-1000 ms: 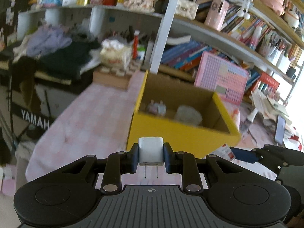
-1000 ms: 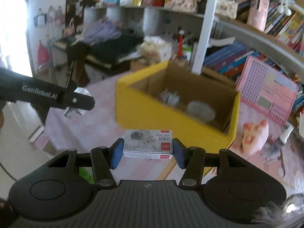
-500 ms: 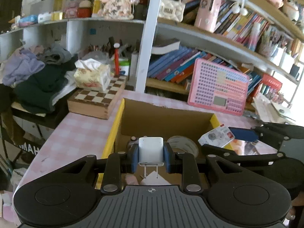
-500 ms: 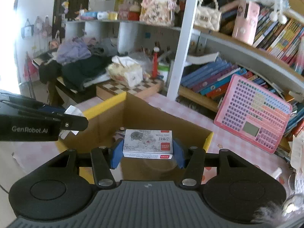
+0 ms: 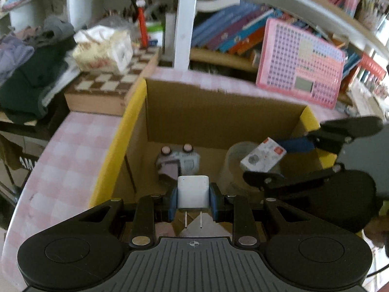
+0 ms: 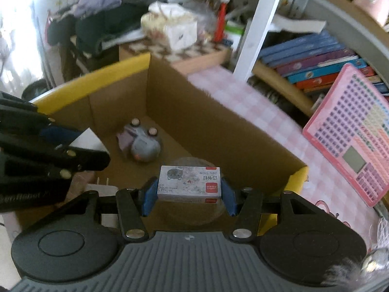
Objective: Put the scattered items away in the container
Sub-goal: 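Lower both tools into the yellow box and open them to drop charger and card box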
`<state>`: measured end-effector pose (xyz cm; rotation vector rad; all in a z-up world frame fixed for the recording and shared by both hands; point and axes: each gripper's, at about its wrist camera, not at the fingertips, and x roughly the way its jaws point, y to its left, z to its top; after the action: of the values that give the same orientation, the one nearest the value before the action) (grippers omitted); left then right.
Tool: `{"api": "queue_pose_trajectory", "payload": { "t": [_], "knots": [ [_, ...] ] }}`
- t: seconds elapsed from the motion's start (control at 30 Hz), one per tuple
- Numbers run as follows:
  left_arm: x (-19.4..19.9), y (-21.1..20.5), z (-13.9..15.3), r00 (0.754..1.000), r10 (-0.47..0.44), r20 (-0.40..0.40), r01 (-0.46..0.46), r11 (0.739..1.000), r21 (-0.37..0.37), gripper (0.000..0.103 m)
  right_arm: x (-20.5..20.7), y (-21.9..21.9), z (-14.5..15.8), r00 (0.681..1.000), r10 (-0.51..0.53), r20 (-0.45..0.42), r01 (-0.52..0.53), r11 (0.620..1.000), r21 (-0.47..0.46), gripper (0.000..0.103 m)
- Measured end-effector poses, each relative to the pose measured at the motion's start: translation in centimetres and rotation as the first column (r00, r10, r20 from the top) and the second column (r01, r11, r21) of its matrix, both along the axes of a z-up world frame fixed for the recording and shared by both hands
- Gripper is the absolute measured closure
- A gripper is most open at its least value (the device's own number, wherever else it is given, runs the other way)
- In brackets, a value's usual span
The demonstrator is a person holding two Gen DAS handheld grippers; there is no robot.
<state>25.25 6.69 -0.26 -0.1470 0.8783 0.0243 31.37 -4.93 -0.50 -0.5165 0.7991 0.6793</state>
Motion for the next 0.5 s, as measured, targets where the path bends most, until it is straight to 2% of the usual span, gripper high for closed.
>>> {"api": "queue_pose_trajectory", "payload": {
  "t": [0.13,0.27,0.37,0.4,0.5],
  "knots": [
    [0.6,0.1,-0.6,1.0,-0.002,-0.025,0.002,1.0,0.001,0.078,0.7,0.4,-0.6,0.999,0.011,-0.042,-0.011,1.0,-0.013,0.05],
    [0.8,0.0,-0.4,1.0,-0.001,-0.017,0.001,1.0,0.004,0.076,0.7,0.4,-0.5,0.999,0.004,-0.048,-0.004,1.0,-0.006,0.05],
    [0.9,0.1,-0.2,1.0,0.005,-0.008,-0.005,1.0,0.018,0.068,0.9,0.0,-0.3,0.999,-0.013,-0.045,0.013,1.0,0.015,0.049],
    [0.9,0.2,-0.1,1.0,0.011,-0.005,-0.011,1.0,0.025,0.062,0.9,-0.1,-0.2,0.999,-0.02,-0.041,0.021,1.0,0.021,0.047],
    [0.5,0.4,0.3,1.0,0.0,0.013,0.0,1.0,0.002,0.056,1.1,-0.6,0.1,0.999,-0.042,-0.035,0.043,0.998,0.04,0.043]
  ]
}}
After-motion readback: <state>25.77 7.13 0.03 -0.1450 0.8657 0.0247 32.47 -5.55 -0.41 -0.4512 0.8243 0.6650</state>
